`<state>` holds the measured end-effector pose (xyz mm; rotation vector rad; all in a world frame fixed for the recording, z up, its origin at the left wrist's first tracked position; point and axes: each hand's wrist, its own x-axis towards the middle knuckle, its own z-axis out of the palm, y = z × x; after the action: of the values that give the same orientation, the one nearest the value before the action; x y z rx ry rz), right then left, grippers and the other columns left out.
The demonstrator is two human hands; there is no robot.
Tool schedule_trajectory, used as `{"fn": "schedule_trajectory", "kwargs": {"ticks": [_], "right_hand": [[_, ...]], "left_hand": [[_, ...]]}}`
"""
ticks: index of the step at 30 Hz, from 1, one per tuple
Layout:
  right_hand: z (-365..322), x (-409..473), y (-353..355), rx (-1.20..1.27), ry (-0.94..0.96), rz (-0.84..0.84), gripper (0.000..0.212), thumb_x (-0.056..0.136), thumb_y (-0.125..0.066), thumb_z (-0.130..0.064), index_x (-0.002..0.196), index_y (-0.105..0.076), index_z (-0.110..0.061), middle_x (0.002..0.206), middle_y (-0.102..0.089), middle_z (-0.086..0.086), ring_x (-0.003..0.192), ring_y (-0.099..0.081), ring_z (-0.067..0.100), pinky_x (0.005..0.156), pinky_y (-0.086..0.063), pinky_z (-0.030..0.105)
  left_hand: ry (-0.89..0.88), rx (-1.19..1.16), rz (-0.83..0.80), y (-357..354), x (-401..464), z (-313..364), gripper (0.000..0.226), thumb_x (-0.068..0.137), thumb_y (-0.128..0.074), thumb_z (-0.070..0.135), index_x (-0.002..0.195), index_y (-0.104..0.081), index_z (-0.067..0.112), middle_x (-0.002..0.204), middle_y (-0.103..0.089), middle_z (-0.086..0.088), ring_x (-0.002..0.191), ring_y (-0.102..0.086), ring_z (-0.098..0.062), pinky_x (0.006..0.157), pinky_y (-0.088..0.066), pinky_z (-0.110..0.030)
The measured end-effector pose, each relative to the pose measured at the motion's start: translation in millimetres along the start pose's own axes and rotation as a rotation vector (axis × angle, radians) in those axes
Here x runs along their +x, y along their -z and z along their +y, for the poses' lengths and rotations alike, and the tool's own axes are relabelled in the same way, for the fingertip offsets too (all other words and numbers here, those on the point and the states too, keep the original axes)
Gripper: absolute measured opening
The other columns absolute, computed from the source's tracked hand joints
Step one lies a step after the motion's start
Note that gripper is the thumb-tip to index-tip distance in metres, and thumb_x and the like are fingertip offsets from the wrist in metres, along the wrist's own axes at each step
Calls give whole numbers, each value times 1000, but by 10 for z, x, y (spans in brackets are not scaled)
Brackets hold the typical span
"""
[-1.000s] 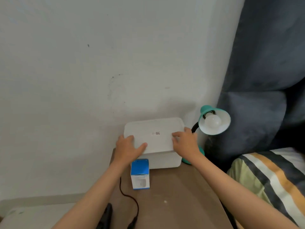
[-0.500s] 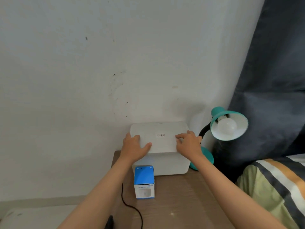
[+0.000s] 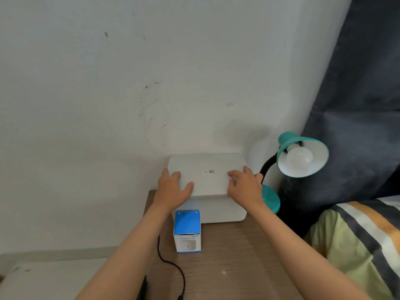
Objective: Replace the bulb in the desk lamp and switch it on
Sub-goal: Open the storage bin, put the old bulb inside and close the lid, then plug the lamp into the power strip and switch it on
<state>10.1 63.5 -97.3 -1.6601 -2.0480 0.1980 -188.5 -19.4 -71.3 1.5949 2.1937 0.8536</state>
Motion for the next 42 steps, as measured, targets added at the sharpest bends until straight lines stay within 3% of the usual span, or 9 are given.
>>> {"fn": "schedule_trajectory", "kwargs": {"ticks": [4, 9, 14, 18, 22, 26, 31, 36, 42], "right_hand": [[20, -35, 16, 13, 11, -4, 35, 88, -40, -33, 117, -60, -33, 135, -48, 13, 111, -45, 36, 94, -32, 39], [-13, -180, 214, 126, 55, -63, 39, 90, -49, -41, 124, -57, -24, 146, -33, 20, 136, -21, 38, 114, -17, 49], [-152, -861, 197, 324, 305, 57, 29, 83, -60, -25, 109, -65, -14, 111, -56, 11, 112, -48, 27, 94, -43, 37], [-311, -1600, -28, 433, 334, -197, 24, 84, -60, -22, 107, -65, -18, 94, -61, 2, 89, -56, 14, 79, -42, 22], [-415, -2137, -254, 498, 221, -446, 27, 84, -63, -20, 111, -65, -22, 98, -61, -3, 83, -56, 1, 77, -44, 14], [-536, -2409, -375, 463, 77, -607, 27, 87, -60, -26, 114, -62, -25, 90, -59, -5, 81, -55, 5, 76, -46, 20], [-699, -2520, -414, 391, -43, -615, 19, 89, -57, -27, 99, -69, -17, 95, -70, 3, 86, -61, 15, 76, -47, 26], [-795, -2554, -428, 386, -183, -589, 13, 80, -66, -20, 68, -62, -19, 78, -68, 1, 78, -62, 15, 70, -50, 29], [-857, -2551, -414, 638, -407, -602, 12, 73, -71, -8, 80, -64, -14, 83, -67, 4, 72, -63, 17, 67, -53, 30]], "left_hand": [[11, 80, -77, 33, 25, -4, 65, 86, -50, 52, 136, -36, 12, 155, -6, -20, 140, -17, -35, 112, -24, -42], [33, 232, -232, 192, 34, 9, 74, 89, -34, 60, 144, -19, 13, 156, 0, -18, 144, 0, -30, 116, -5, -52], [-2, -22, -42, 234, -562, -151, 68, 89, -46, 51, 142, -27, 14, 151, -28, -8, 142, -18, -27, 116, -20, -47], [4, 69, 6, 168, -1277, -408, 63, 87, -54, 41, 140, -33, 13, 149, -33, -7, 141, -24, -23, 115, -19, -45], [79, 133, 47, 56, -2034, -723, 67, 82, -55, 46, 139, -35, 15, 149, -33, -10, 138, -27, -24, 113, -20, -41], [128, 133, 121, -2, -2629, -951, 62, 79, -59, 44, 132, -45, 16, 140, -41, -8, 127, -39, -26, 108, -33, -38], [204, 38, 193, -48, -2972, -1068, 58, 83, -61, 35, 135, -42, 14, 142, -38, -6, 130, -35, -22, 105, -34, -32], [167, -4, 242, -98, -3061, -1096, 46, 84, -61, 28, 127, -52, 16, 133, -46, -2, 122, -39, -15, 96, -31, -20], [181, -18, 297, -156, -3078, -1132, 42, 82, -64, 28, 122, -58, 18, 133, -48, -1, 123, -40, -15, 95, -35, -21]]}}
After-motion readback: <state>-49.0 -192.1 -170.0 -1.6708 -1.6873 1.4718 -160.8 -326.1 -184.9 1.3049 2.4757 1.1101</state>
